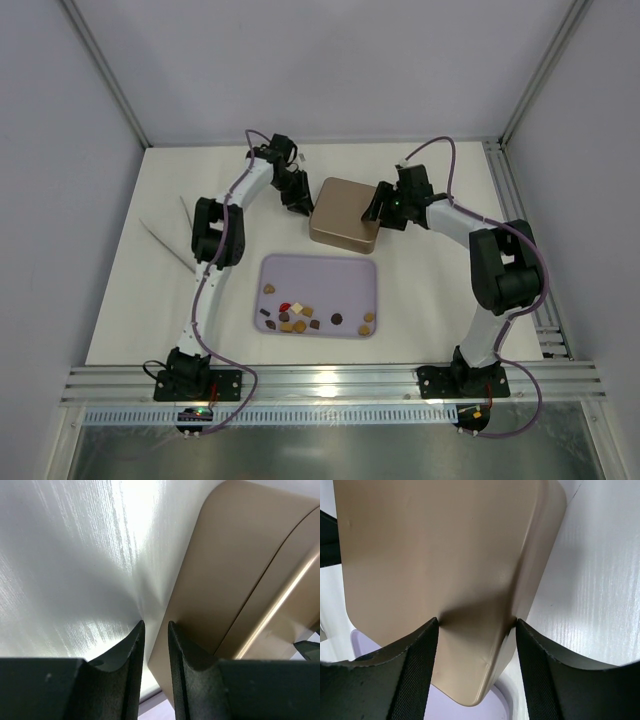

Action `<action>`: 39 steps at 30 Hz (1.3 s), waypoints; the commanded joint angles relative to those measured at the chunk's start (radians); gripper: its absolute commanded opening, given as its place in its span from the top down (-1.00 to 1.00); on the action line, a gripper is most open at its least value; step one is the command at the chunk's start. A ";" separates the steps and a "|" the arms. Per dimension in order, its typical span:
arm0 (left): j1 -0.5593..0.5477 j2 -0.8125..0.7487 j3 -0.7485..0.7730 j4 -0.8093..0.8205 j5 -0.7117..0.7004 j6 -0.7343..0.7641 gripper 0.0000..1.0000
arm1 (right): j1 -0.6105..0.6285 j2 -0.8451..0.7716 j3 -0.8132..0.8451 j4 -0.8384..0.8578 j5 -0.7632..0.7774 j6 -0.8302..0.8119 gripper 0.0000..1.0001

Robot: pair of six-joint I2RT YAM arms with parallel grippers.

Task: Pack the chocolate

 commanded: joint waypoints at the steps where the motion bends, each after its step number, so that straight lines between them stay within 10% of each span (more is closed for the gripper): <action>1: -0.030 0.005 0.022 0.024 0.011 -0.017 0.46 | 0.042 0.023 -0.014 -0.069 -0.065 -0.004 0.21; 30: 0.047 -0.231 0.017 0.033 -0.121 0.024 0.09 | -0.083 -0.117 0.161 -0.218 -0.022 -0.081 -0.55; 39: 0.033 -0.528 -0.283 0.076 -0.193 0.069 0.02 | -0.083 -0.365 0.028 -0.169 0.033 -0.072 -0.61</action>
